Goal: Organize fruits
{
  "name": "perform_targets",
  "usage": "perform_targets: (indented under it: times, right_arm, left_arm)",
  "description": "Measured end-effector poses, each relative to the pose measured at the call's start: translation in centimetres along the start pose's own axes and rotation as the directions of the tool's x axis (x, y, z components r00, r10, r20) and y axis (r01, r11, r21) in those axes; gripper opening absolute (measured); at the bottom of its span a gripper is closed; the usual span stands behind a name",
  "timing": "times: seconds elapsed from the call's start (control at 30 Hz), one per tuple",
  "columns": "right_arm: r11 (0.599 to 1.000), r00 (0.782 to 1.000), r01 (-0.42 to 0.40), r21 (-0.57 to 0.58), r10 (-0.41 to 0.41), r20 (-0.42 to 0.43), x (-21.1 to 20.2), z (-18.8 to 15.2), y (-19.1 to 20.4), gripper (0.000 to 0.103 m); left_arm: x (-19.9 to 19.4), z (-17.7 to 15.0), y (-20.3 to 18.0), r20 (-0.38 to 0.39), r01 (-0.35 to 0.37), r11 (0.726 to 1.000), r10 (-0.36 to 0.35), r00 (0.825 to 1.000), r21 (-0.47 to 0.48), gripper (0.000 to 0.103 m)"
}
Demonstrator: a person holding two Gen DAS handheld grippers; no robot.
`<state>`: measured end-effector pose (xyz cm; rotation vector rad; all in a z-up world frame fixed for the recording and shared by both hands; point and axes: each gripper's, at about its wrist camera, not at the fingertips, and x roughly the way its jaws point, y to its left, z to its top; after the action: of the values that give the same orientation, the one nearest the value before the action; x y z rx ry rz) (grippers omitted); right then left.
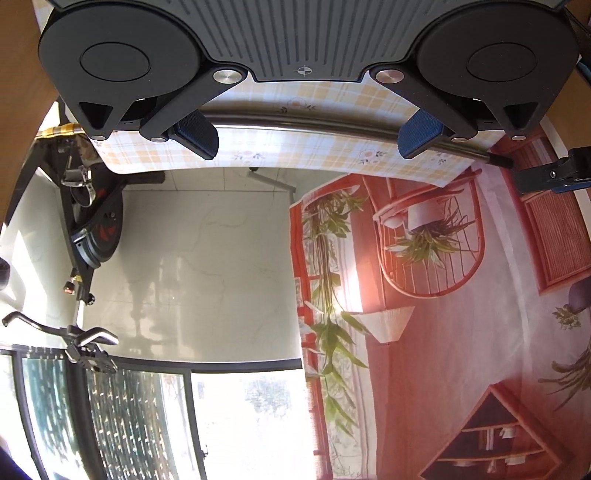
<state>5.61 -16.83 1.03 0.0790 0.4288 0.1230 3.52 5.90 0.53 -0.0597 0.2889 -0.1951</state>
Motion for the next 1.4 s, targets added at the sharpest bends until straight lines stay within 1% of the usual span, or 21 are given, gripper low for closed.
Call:
perform_targets:
  times: [0.13,0.3,0.73,1.4]
  right_arm:
    - [1.000,0.999,0.010,-0.007,-0.010,0.052,-1.5,1.5,-0.2,0.103]
    - [0.999,0.997,0.034,-0.006,-0.033,0.073,-2.5,2.2,-0.3,0.103]
    - [0.997,0.993,0.078,0.010,-0.078,0.092,-3.4,2.3,-1.0,0.103]
    - [0.996,0.991,0.085,0.010,-0.086,0.105,-3.8,2.2,-0.8,0.103]
  left_arm:
    - [-0.8,0.8,-0.8,0.026,0.005,1.000,-0.005,1.000,0.002,0.103]
    - [-1.2,1.1,-1.6,0.035,0.003,1.000,-0.004,0.999,0.021,0.103]
    - [-0.9,1.3,-0.9,0.035,0.010,0.999,-0.011,0.999,0.036,0.103]
    - [-0.6,1.3,-0.8,0.024,0.019,0.999,-0.020,0.999,0.045,0.103]
